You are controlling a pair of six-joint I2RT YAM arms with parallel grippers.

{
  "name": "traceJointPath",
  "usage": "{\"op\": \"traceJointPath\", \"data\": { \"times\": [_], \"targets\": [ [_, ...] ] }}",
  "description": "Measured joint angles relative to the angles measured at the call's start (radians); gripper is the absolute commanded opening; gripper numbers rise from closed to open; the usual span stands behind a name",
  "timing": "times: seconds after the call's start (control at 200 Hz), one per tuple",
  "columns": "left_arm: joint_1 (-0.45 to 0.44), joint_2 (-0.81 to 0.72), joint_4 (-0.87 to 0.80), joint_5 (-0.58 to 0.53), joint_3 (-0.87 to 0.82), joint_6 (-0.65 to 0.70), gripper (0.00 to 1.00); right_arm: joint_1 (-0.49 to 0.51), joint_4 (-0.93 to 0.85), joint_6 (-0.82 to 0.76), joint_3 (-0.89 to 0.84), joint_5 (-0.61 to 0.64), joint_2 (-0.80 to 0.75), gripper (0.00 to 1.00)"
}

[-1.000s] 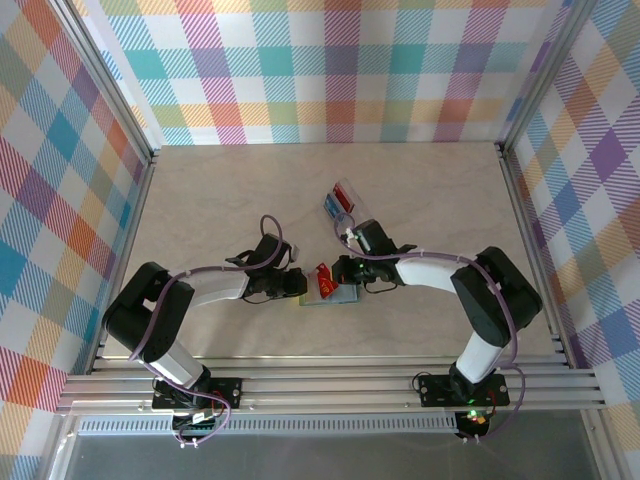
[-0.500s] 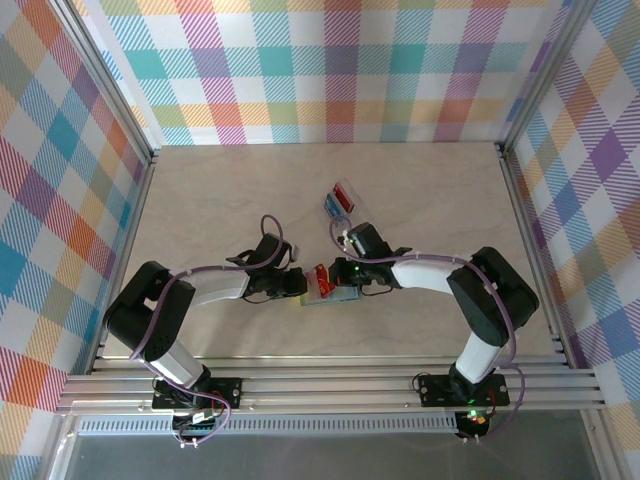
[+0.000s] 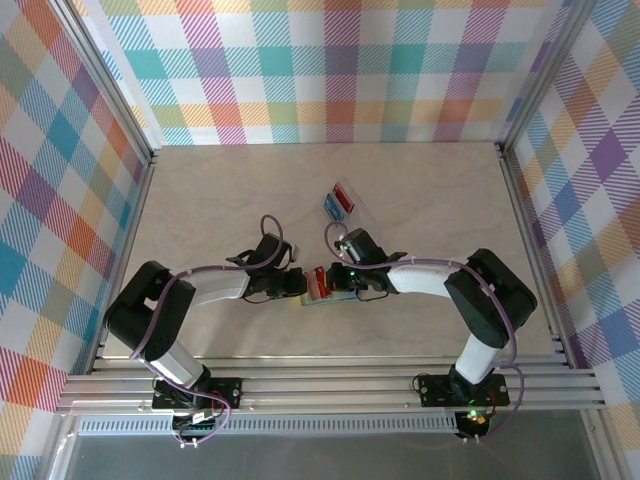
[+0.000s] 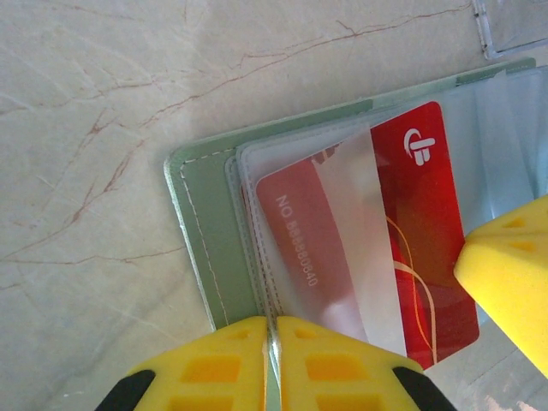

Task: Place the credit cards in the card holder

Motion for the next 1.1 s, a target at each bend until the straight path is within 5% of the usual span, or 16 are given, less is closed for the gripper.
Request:
{"op": "traceJointPath", "data": {
  "times": [0.74, 1.1],
  "targets": [
    [0.000, 0.001, -0.008, -0.003, 0.002, -0.003, 0.12, 0.040, 0.006, 0.031, 0.011, 0.041, 0.040, 0.00],
    [0.000, 0.001, -0.021, -0.008, 0.007, -0.003, 0.12, 0.061, -0.085, -0.014, 0.070, 0.055, 0.037, 0.33]
  ]
}}
